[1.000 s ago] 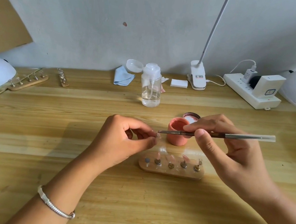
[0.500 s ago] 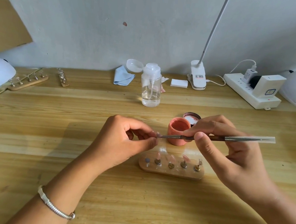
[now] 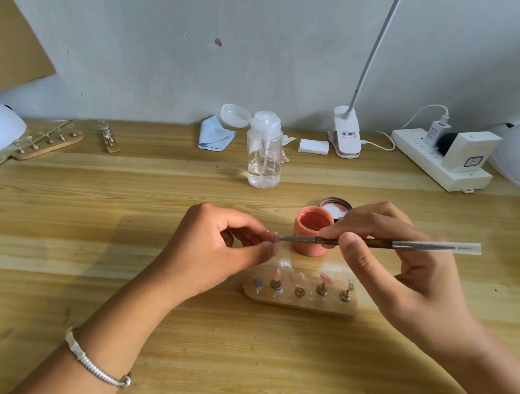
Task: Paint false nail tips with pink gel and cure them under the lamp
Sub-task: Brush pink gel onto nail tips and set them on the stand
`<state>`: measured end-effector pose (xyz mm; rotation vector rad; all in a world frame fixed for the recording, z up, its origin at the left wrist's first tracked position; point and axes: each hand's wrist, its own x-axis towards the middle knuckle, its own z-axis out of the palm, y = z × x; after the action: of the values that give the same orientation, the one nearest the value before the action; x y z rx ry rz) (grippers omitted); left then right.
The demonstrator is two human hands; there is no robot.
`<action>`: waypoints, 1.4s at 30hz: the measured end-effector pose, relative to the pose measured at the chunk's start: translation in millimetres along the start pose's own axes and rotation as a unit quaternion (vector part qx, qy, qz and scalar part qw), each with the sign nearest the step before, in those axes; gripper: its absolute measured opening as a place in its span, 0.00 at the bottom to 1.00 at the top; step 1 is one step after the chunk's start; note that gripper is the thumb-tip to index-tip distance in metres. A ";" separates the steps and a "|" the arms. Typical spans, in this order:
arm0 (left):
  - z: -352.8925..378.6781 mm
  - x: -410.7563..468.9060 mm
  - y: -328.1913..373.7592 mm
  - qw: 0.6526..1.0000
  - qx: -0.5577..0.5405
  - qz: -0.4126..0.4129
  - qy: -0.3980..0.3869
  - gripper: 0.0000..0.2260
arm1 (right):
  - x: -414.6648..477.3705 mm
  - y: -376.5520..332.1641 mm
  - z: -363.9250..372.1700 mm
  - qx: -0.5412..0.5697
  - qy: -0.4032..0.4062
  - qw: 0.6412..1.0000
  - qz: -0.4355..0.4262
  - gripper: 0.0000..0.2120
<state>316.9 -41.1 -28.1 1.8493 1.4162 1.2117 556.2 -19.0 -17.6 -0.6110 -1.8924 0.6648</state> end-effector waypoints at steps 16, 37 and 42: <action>3.0 1.0 3.7 0.999 -0.025 0.023 0.008 0.07 | -0.6 -1.2 -1.7 0.013 0.019 1.000 0.007 0.08; 5.3 -0.3 4.9 0.998 -0.066 0.007 0.012 0.04 | -1.5 -3.3 1.0 0.001 0.017 1.000 -0.003 0.09; 3.1 1.2 5.1 0.997 -0.075 -0.008 0.013 0.03 | -0.3 -3.7 -0.9 0.023 0.023 0.999 0.010 0.10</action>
<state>322.2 -41.3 -25.1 1.7226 1.3124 1.3011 556.6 -21.7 -15.0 -0.6113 -1.8251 0.6994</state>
